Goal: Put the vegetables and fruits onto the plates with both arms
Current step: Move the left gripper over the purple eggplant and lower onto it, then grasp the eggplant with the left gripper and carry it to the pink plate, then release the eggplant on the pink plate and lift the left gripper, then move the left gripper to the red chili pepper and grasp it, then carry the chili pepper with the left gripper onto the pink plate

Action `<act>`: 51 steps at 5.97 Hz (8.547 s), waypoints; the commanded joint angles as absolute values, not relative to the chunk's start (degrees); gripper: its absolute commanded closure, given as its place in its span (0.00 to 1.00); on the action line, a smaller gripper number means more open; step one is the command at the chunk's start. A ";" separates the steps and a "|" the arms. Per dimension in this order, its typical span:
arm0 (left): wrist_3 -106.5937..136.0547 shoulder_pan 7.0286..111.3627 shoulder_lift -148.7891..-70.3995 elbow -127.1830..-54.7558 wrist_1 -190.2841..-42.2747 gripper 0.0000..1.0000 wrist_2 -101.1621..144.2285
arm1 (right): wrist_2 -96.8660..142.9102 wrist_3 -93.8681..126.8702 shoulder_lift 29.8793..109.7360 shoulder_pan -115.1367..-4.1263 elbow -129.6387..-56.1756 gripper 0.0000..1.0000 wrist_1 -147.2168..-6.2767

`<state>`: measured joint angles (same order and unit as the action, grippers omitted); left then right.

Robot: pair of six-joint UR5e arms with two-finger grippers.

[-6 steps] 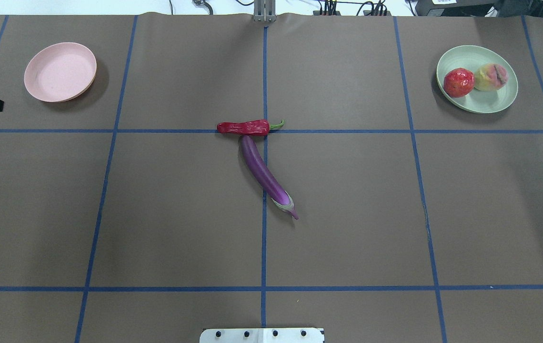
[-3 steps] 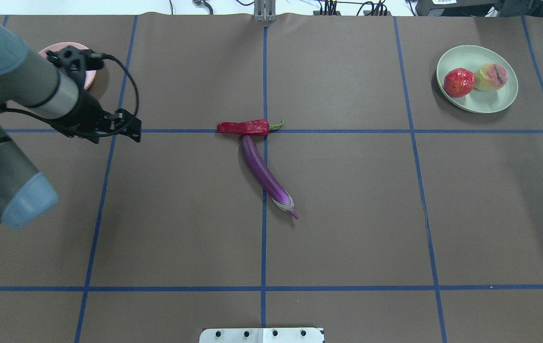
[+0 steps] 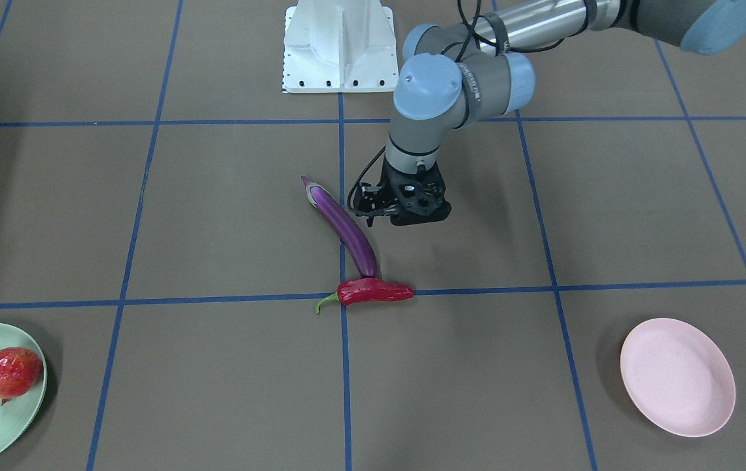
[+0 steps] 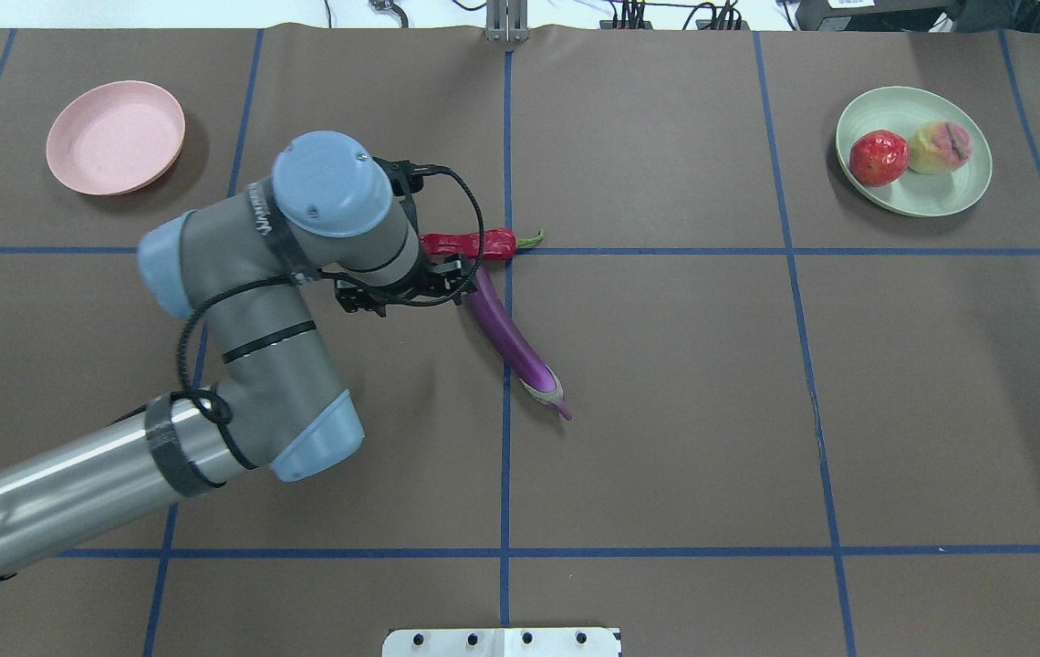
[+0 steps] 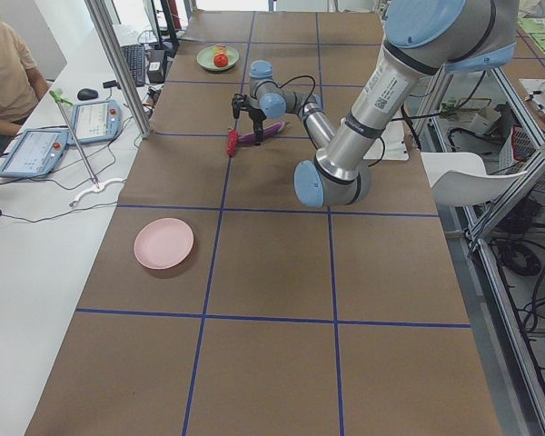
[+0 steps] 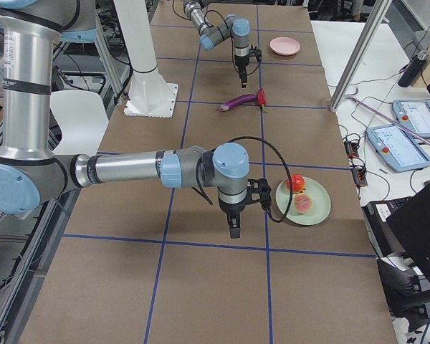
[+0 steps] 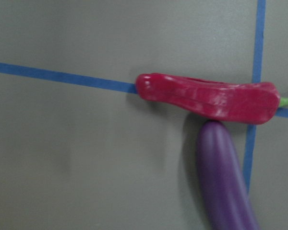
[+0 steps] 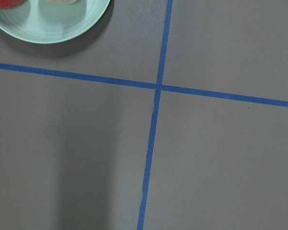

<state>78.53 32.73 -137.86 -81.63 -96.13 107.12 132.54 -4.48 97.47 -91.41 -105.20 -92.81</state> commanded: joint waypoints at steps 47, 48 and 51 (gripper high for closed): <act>123.58 35.86 -150.64 -57.91 -103.36 1.00 103.27 | 132.54 -4.04 97.38 -91.32 -104.77 0.00 -92.46; 120.79 37.16 -150.73 -59.66 -102.75 1.00 103.53 | 132.54 -4.04 97.38 -91.32 -104.77 0.00 -92.46; 86.29 41.21 -150.12 -64.15 -94.61 1.00 103.18 | 132.63 -4.04 97.38 -91.23 -104.85 0.00 -92.46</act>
<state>100.05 39.97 -150.32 -63.02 -98.10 103.26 132.58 -4.04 97.38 -91.30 -104.78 -92.46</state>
